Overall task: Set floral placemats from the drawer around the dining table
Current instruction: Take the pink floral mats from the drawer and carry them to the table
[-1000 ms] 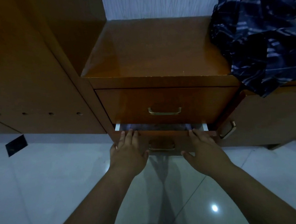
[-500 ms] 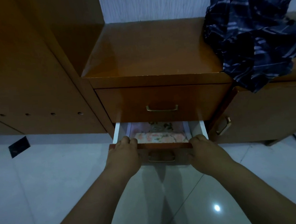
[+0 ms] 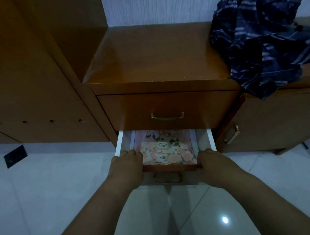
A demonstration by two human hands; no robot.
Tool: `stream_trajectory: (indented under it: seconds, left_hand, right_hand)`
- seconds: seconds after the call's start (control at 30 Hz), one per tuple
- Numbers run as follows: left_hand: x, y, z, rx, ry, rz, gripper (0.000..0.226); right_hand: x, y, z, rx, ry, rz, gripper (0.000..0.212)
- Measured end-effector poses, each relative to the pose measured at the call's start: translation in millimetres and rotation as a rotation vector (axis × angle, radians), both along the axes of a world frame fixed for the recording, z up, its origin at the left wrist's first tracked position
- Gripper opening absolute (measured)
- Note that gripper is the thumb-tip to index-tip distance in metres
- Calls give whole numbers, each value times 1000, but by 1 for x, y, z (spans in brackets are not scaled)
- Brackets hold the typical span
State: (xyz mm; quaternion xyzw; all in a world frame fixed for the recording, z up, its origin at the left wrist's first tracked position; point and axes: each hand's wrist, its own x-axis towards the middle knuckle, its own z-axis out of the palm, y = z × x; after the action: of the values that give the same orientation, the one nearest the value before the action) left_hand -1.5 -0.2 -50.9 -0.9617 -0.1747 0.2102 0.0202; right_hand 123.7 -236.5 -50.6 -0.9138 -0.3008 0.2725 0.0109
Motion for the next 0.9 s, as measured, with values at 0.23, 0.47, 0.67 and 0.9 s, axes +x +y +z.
stream_trajectory:
  seconds: [0.23,0.47,0.67,0.9]
  left_hand:
    - [2,12,6,-102,194,39,56]
    - [11,8,-8,-23,303,8,51]
    - [14,5,-9,-82,331,-27,50]
    - [8,5,-14,-145,284,-33,42]
  right_hand:
    - [4,9,-11,57,-53,-156,37]
    - [3,23,-17,-202,36,43,57]
    - [-4,31,-3,-217,88,-4,47]
    - [-6,29,-5,-188,183,-42,48]
